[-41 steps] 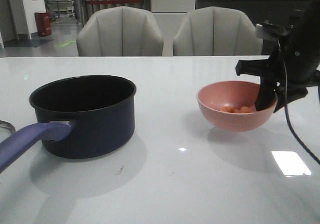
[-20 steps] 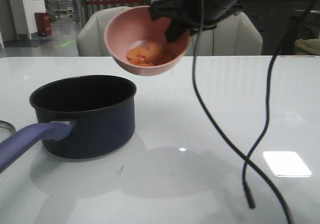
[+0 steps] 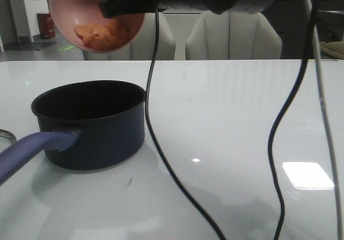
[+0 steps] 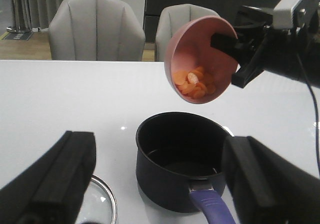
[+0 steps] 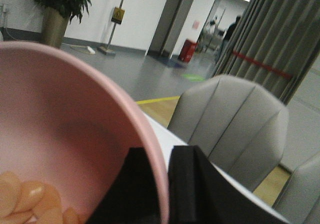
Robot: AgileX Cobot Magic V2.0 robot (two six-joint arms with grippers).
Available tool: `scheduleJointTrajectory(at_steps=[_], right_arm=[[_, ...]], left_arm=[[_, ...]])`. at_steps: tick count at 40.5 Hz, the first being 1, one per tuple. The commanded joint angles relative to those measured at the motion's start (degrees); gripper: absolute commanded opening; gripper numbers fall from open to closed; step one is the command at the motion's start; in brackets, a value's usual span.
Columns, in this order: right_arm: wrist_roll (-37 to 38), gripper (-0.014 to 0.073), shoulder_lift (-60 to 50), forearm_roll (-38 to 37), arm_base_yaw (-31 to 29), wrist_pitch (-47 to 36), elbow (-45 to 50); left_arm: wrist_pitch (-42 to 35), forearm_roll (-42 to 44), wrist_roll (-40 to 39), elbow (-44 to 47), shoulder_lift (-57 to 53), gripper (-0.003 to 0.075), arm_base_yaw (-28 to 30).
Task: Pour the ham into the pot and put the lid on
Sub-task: 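Lift the pink bowl with the right gripper toward the pot, then tilt the bowl over the pot to pour the carrot slices in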
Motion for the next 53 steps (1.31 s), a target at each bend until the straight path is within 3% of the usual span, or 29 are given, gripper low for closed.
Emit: scheduleJointTrajectory(at_steps=[1,8,15,28,34,45,53], right_arm=[[-9.38,0.0135,0.57,-1.43,1.28,-15.11,-1.32],[-24.49,0.0135,6.96,-1.56,3.35,-31.71,-1.32],[-28.9,0.0135,8.49,-3.73,3.6,-31.55,-0.57],[-31.48,0.0135,8.32,-4.64,3.6,-31.6,-0.5],[-36.13,0.0135,7.17,-7.71,3.6,-31.6,-0.56],[-29.99,0.0135,3.62,-2.17,3.55,-31.56,-0.56],[-31.38,0.0135,1.4,-8.44,3.55,-31.62,-0.56]], left_arm=[[-4.85,-0.49,-0.11,-1.42,0.77,0.0552,-0.39],[-4.85,-0.49,-0.11,-1.42,0.77,0.0552,-0.39],[-4.85,-0.49,-0.11,-1.42,0.77,0.0552,-0.39],[-4.85,-0.49,-0.11,-1.42,0.77,0.0552,-0.39],[-4.85,-0.49,-0.11,-1.42,0.77,0.0552,-0.39],[-4.85,-0.49,-0.11,-1.42,0.77,0.0552,-0.39],[-4.85,-0.49,-0.11,-1.42,0.77,0.0552,-0.39]])
